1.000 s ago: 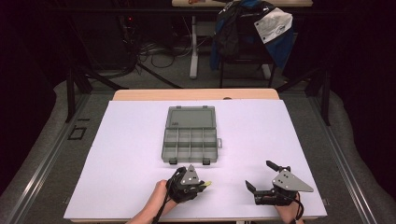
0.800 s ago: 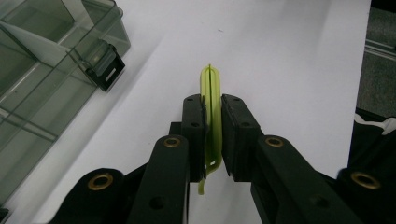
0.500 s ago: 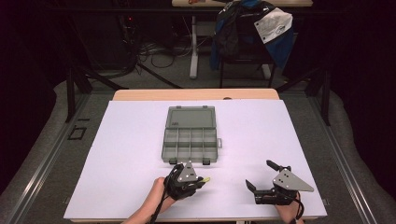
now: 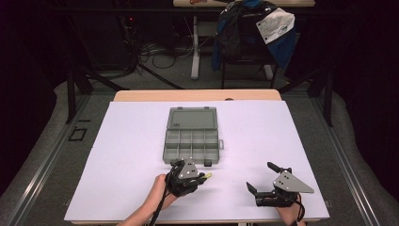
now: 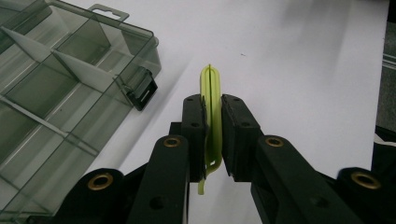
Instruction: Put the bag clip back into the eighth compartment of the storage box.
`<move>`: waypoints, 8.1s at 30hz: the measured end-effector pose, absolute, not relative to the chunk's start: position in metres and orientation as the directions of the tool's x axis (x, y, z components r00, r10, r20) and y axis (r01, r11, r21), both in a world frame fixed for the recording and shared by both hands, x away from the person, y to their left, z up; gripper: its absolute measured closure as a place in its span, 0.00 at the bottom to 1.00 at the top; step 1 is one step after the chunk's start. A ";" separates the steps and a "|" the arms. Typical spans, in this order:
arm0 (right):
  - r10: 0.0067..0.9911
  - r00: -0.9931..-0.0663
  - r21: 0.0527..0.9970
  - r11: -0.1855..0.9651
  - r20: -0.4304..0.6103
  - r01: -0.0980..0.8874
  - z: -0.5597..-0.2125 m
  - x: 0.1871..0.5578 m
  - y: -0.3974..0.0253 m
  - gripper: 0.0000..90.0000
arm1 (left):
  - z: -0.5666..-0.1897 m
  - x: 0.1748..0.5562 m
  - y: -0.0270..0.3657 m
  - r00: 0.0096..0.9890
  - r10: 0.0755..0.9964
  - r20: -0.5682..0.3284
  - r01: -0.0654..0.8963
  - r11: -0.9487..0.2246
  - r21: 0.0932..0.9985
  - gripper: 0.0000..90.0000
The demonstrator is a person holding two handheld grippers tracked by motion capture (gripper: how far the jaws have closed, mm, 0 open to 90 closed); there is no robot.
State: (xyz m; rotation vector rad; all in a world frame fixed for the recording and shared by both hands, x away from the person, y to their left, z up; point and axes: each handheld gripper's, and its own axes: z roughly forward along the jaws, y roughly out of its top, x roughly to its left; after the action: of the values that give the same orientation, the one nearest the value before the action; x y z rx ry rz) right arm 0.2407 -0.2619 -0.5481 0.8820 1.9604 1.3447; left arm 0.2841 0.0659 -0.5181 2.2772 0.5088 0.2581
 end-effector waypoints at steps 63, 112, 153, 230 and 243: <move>0.789 -0.605 0.937 0.284 -0.108 0.202 -0.549 0.240 -0.260 0.00 | -0.492 0.314 0.056 0.877 0.478 0.042 0.274 -0.572 0.773 0.89; 0.791 -0.602 0.943 0.273 -0.107 0.192 -0.548 0.240 -0.262 0.00 | -0.487 0.356 0.041 0.821 0.571 0.008 0.364 -0.535 0.763 0.89; 0.789 -0.604 0.942 0.276 -0.109 0.190 -0.547 0.239 -0.263 0.00 | -0.503 0.369 0.021 0.719 0.688 -0.096 0.499 -0.415 0.761 0.89; 0.784 -0.611 0.940 0.282 -0.109 0.194 -0.547 0.238 -0.262 0.00 | -0.498 0.342 0.050 0.737 0.674 -0.054 0.452 -0.432 0.780 0.13; 0.784 -0.610 0.942 0.279 -0.112 0.186 -0.547 0.238 -0.261 0.00 | -0.490 0.317 0.082 0.764 0.645 -0.016 0.407 -0.463 0.787 0.13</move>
State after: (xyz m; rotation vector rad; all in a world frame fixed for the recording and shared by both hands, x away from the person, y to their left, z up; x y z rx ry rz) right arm 0.2379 -0.2609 -0.5467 0.8687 1.9736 1.3397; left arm 0.3170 0.0824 -0.4901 2.1194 0.7847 0.3613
